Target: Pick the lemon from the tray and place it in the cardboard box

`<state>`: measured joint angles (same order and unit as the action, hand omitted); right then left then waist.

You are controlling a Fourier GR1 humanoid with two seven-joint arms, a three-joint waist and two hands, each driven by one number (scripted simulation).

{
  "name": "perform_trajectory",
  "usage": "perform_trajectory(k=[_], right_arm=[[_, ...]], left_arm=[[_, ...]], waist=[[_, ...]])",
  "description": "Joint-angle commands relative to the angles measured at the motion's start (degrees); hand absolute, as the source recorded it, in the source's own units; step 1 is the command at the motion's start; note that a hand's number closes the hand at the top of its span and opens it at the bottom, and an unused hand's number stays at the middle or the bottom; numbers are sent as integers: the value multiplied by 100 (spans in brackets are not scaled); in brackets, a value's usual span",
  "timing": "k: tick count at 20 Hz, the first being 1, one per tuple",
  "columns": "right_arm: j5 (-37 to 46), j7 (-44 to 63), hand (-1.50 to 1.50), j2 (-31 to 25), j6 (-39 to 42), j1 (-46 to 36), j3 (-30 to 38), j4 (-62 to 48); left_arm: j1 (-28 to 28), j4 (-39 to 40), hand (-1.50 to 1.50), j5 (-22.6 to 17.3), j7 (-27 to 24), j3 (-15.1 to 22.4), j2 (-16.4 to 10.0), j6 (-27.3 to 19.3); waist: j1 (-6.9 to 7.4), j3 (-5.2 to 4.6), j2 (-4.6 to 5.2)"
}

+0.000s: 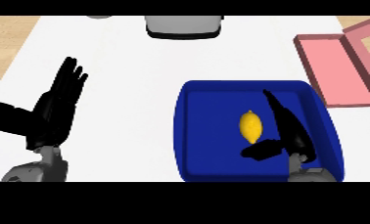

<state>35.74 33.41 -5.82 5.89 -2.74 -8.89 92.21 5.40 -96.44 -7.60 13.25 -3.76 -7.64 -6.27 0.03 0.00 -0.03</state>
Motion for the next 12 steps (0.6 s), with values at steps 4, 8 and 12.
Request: perform_trajectory(k=[4,8,12], right_arm=[[127,105,-150,105,119,-136,54,-119],[586,-33,-150,481,-431,-621,-131,-936],[326,-325,-150,125,-15,-10,4,-466]], left_arm=[[6,479,0,-70,-479,-229,24,277],[-160,-317,0,100,226,55,111,54],[-348,-703,0,62,326,11,137,76]], waist=[[-4,-1,2],[25,1,1],[8,1,-4]])
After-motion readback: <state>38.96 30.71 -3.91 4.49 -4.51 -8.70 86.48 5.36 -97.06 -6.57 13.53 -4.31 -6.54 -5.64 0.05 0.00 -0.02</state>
